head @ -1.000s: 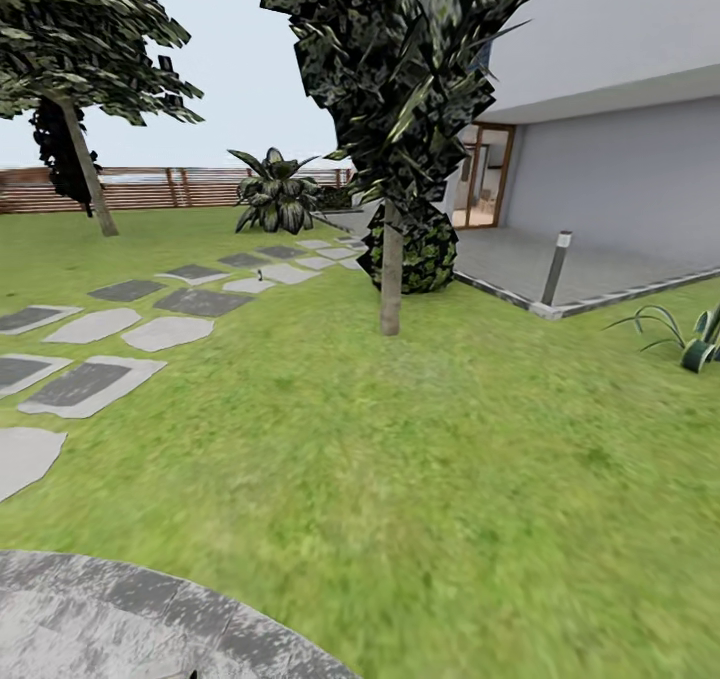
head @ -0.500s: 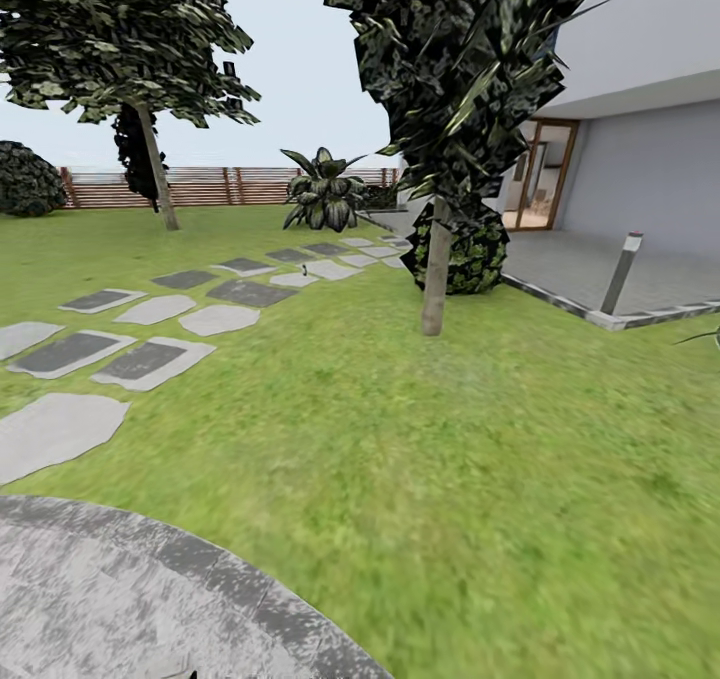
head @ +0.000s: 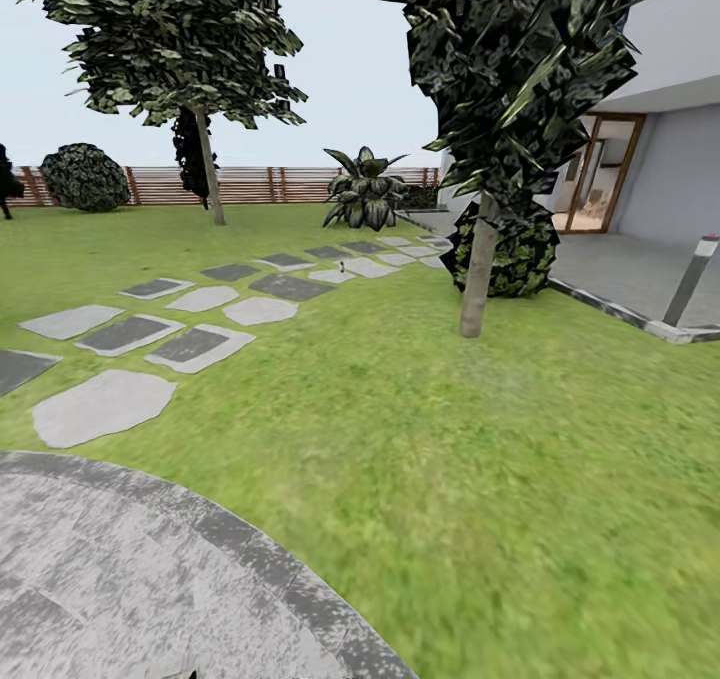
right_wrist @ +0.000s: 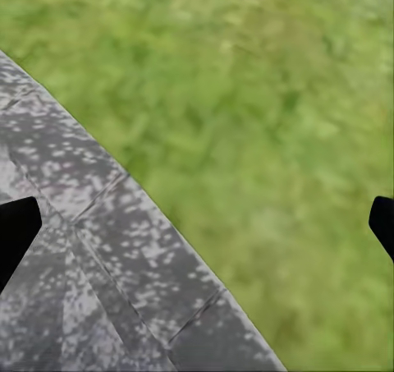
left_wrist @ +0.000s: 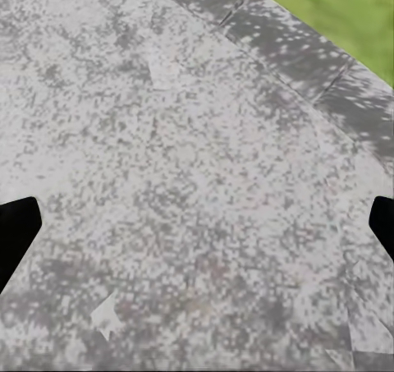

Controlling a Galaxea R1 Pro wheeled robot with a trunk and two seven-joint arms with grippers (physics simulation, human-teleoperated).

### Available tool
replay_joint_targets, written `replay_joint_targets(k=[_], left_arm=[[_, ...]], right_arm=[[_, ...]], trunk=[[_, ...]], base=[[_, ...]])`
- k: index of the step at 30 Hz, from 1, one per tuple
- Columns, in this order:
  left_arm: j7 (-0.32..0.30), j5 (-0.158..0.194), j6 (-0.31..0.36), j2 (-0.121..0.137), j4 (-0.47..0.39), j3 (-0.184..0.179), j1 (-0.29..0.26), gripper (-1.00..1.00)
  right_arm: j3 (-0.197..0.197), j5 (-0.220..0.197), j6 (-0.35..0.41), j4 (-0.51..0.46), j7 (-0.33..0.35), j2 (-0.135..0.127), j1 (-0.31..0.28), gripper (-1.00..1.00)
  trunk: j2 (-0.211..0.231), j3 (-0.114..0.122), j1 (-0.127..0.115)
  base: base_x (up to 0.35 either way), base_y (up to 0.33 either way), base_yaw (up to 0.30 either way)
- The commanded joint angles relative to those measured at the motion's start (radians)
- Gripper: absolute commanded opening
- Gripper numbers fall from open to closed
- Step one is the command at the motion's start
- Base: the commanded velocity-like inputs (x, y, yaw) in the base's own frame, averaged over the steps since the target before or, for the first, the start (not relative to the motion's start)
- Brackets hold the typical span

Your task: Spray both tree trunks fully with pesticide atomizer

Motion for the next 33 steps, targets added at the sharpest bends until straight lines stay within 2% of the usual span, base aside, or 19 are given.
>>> replay_joint_targets(k=[1,8,21,29,33], left_arm=[[-0.001,0.000,0.000,0.000,0.000,0.000,0.000,1.00],[0.000,0.000,0.000,0.000,0.000,0.000,0.000,1.00],[0.009,-0.002,-0.005,-0.003,-0.001,-0.002,0.000,1.00],[0.006,-0.001,0.000,-0.006,0.000,-0.003,-0.001,1.00],[-0.002,0.000,0.002,-0.006,0.000,-0.003,-0.001,1.00]], right_arm=[[0.000,0.000,0.000,0.000,0.000,0.000,0.000,1.00],[0.000,0.000,-0.001,0.000,0.000,0.000,0.000,1.00],[-0.001,0.000,-0.001,-0.004,0.001,-0.004,0.000,1.00],[-0.002,0.000,0.000,-0.003,0.001,-0.007,0.000,1.00],[-0.002,0.002,0.000,-0.002,0.001,-0.008,0.000,1.00]], trunk=[[-0.007,-0.003,0.004],[-0.056,-0.025,0.031],[-0.147,-0.066,0.081],[-0.147,-0.066,0.081],[-0.147,-0.066,0.081]], base=[[0.000,0.000,0.279],[0.000,0.000,0.235],[0.000,0.000,0.013],[0.013,0.001,0.000],[0.257,0.151,0.000]])
